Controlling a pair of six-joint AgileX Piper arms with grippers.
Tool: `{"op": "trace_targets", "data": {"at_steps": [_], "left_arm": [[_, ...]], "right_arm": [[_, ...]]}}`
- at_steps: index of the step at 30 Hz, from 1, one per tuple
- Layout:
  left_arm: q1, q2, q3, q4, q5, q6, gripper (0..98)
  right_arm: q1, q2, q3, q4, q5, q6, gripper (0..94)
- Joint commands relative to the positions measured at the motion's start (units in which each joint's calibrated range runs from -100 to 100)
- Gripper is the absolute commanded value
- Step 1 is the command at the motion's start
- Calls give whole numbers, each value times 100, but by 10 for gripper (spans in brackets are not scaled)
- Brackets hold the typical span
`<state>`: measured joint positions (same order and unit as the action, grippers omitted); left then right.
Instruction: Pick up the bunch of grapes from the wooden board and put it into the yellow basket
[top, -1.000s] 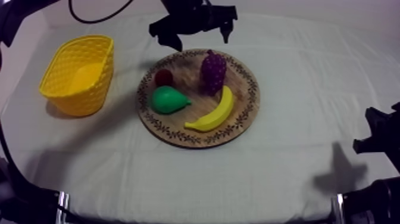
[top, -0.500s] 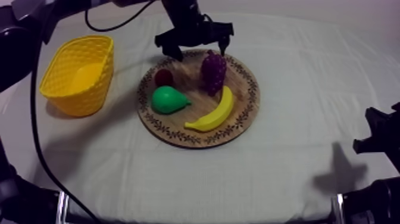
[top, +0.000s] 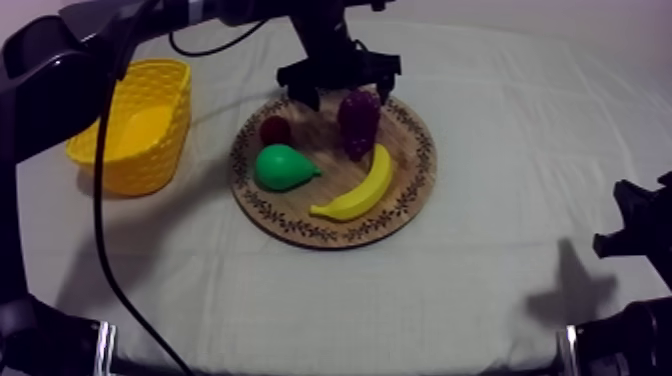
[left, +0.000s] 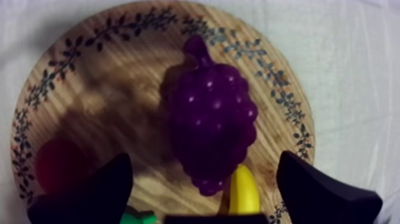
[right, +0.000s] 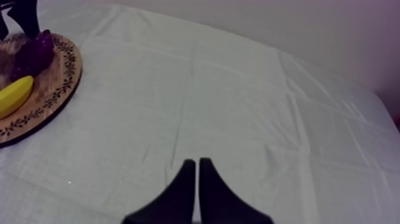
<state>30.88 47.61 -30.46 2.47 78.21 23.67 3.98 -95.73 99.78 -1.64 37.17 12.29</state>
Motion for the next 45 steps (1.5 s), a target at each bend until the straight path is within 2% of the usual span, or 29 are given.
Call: {"op": "trace_targets", "data": {"at_steps": [1, 20, 33, 45], "left_arm": [[11, 57, -84, 6, -6, -9, 909], [0, 795, -787, 82, 223, 82, 877], [-146, 1322, -1306, 266, 477, -13, 875], [-167, 1383, -1303, 302, 525, 7, 832]], "right_arm": [[0, -2, -1, 0, 1, -1, 5], [0, -2, -1, 0, 1, -1, 5], [0, -2, -1, 0, 1, -1, 5], [0, -2, -1, 0, 1, -1, 5]]}}
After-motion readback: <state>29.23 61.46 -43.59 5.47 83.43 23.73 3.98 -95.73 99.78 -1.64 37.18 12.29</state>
